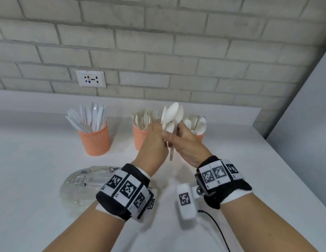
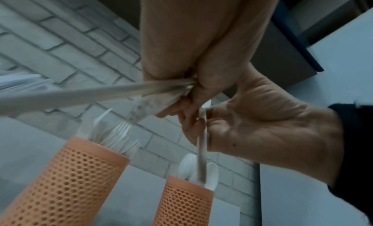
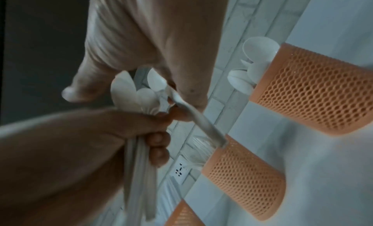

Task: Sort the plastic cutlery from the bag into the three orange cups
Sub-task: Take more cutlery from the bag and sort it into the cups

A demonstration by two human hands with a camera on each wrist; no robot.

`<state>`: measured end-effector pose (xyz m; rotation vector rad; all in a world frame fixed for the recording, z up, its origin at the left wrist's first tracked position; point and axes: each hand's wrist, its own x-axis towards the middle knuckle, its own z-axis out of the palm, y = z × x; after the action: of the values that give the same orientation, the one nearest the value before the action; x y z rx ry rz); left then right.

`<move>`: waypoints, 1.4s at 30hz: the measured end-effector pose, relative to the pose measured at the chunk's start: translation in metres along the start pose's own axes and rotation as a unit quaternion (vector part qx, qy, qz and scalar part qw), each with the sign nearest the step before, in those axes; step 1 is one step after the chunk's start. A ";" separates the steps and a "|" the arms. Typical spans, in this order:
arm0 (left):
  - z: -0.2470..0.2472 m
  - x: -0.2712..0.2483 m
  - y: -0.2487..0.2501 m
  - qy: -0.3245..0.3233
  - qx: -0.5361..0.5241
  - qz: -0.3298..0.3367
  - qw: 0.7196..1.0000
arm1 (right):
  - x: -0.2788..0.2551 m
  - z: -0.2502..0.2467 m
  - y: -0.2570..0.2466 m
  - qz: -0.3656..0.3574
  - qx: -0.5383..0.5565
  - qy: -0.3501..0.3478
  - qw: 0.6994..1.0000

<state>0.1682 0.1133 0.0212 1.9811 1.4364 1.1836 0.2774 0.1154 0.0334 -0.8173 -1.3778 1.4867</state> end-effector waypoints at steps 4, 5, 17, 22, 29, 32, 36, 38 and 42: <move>0.020 -0.007 0.015 -0.034 0.051 -0.008 0.998 | -0.008 -0.015 0.004 0.014 0.019 0.044 0.999; 0.025 -0.010 0.019 -0.051 0.060 0.007 0.997 | -0.010 -0.019 0.004 0.013 0.031 0.061 0.998; 0.091 -0.001 0.044 -0.049 -0.061 0.104 0.992 | -0.021 -0.081 -0.005 -0.017 0.164 0.281 0.945; 0.109 0.008 0.047 0.058 -0.077 0.097 0.991 | -0.014 -0.102 -0.012 -0.034 0.155 0.343 0.926; 0.082 0.050 0.018 0.086 -0.065 -0.073 0.992 | 0.017 -0.141 -0.052 -0.197 -0.055 0.400 0.893; 0.090 0.068 0.001 0.009 -0.070 -0.135 0.988 | 0.037 -0.139 -0.049 -0.223 -0.154 0.348 0.898; 0.107 0.079 -0.010 -0.030 -0.126 -0.178 0.975 | 0.063 -0.127 -0.041 -0.210 -0.153 0.305 0.916; 0.111 0.081 -0.014 -0.015 -0.143 -0.178 0.973 | 0.074 -0.122 -0.042 -0.214 -0.111 0.308 0.920; 0.114 0.081 -0.020 0.000 -0.163 -0.173 0.971 | 0.082 -0.120 -0.033 -0.219 -0.057 0.310 0.924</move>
<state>0.2594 0.2112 -0.0251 1.4434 1.4101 1.1711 0.3638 0.2343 0.0570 -0.8820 -1.0685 0.7154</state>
